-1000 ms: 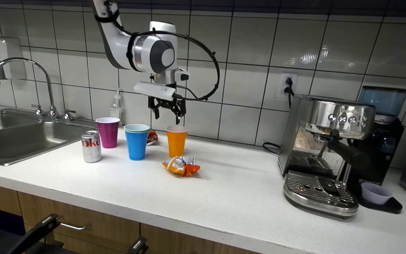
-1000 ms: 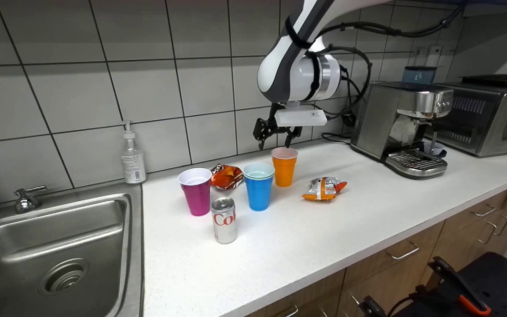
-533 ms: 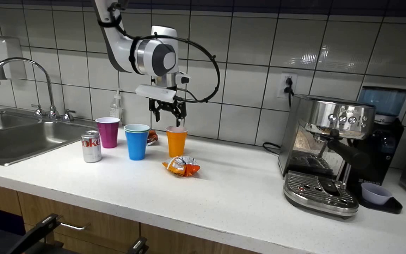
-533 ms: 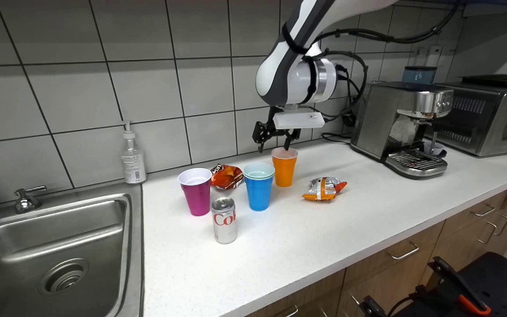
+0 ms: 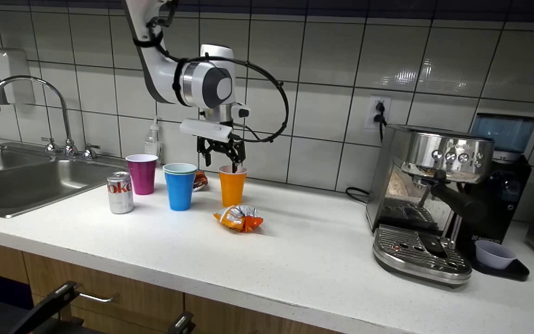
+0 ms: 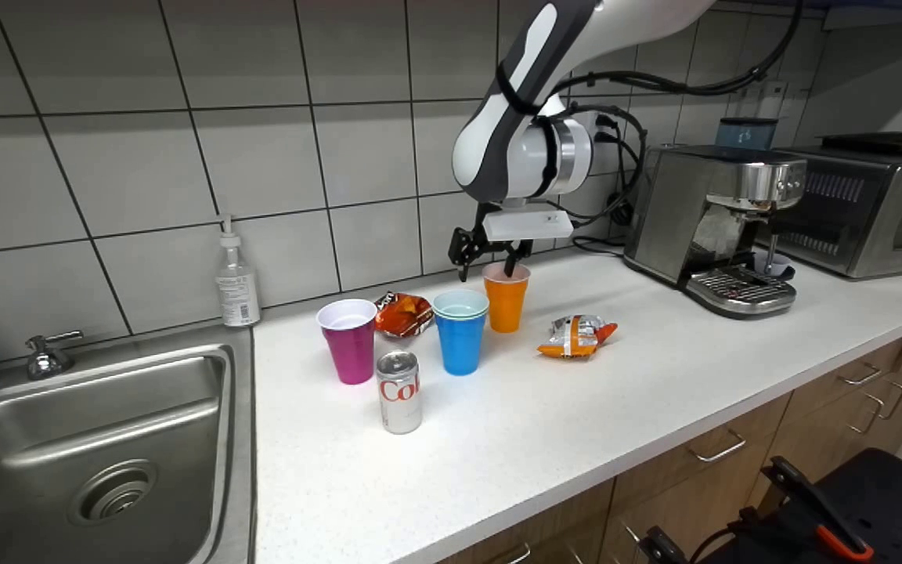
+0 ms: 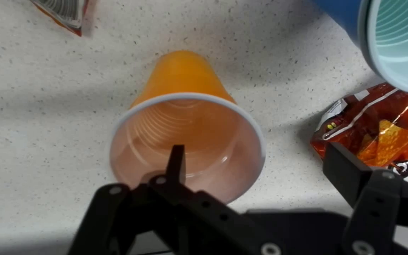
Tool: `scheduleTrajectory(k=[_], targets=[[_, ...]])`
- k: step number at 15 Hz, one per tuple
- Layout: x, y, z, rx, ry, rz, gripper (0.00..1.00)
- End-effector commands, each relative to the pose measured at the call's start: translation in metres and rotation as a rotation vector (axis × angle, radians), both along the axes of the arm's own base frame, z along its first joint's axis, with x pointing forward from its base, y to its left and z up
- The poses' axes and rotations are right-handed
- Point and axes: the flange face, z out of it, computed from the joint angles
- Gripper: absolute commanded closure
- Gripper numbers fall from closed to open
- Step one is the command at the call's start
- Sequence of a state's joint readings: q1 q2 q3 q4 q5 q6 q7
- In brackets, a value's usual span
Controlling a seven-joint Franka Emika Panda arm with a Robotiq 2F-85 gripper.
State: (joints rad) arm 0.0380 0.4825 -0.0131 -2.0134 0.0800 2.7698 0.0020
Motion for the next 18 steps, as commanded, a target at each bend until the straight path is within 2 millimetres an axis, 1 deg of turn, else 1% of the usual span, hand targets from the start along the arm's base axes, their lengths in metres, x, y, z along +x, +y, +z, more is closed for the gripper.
scheduleTrajectory(k=[1,3,4,6,9,14,15,18], targets=[[0.0096,0.0005,-0.001,-0.013,0.024,-0.013,0.0],[0.0106,-0.0004,-0.0029,-0.015,0.028,-0.012,0.0],[0.0113,-0.0012,-0.0034,-0.017,0.025,-0.012,0.21],[0.0122,-0.0026,-0.0037,-0.019,0.024,-0.013,0.32],[0.0129,-0.0043,-0.0035,-0.023,0.022,-0.014,0.58],[0.0127,-0.0049,-0.0044,-0.027,0.025,-0.011,0.95],[0.012,-0.0049,-0.0045,-0.027,0.029,-0.006,1.0],[0.0111,-0.0072,-0.0016,-0.051,0.035,0.018,1.0]])
